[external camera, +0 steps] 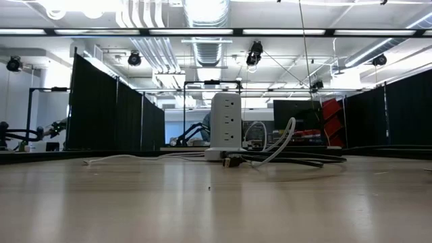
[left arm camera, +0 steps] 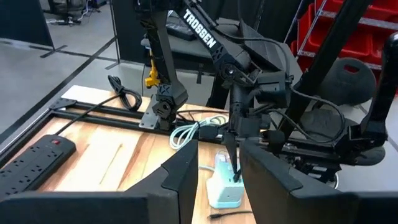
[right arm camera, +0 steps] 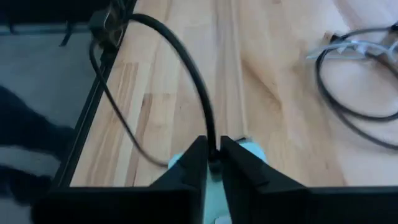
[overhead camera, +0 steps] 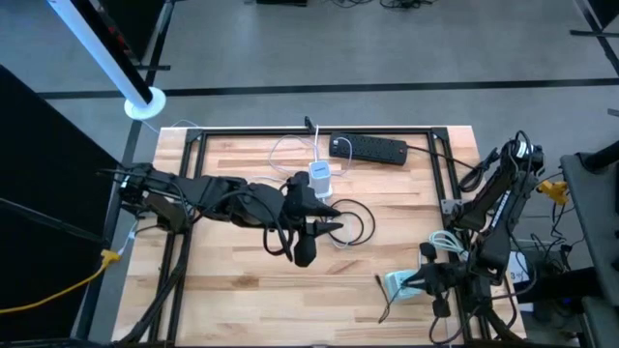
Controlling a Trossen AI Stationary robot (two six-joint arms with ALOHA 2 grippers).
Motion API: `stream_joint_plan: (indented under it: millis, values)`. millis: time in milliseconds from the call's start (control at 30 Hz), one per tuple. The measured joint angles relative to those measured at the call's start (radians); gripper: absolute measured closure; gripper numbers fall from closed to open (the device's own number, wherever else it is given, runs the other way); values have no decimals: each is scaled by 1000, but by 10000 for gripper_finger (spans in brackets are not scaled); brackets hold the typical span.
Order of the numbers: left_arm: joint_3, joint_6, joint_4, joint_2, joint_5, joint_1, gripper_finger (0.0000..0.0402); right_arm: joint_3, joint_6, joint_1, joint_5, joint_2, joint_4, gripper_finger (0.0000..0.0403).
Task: Insert USB
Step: Insert the black charger cable into the bottom white outlet extension, then return to Home Position
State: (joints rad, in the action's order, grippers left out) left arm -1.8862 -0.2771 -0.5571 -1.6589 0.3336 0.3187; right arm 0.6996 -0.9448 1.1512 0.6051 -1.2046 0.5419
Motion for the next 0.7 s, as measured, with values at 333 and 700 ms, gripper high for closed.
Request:
stream_joint_plan:
  millis: [333,700]
  values:
    - [0,56,-136,50,53,-1,298,195,9,-55,-53,11,256,197]
    - [16,112,-229,134,128,-6,299,486,111,-225,-56,13,638,169]
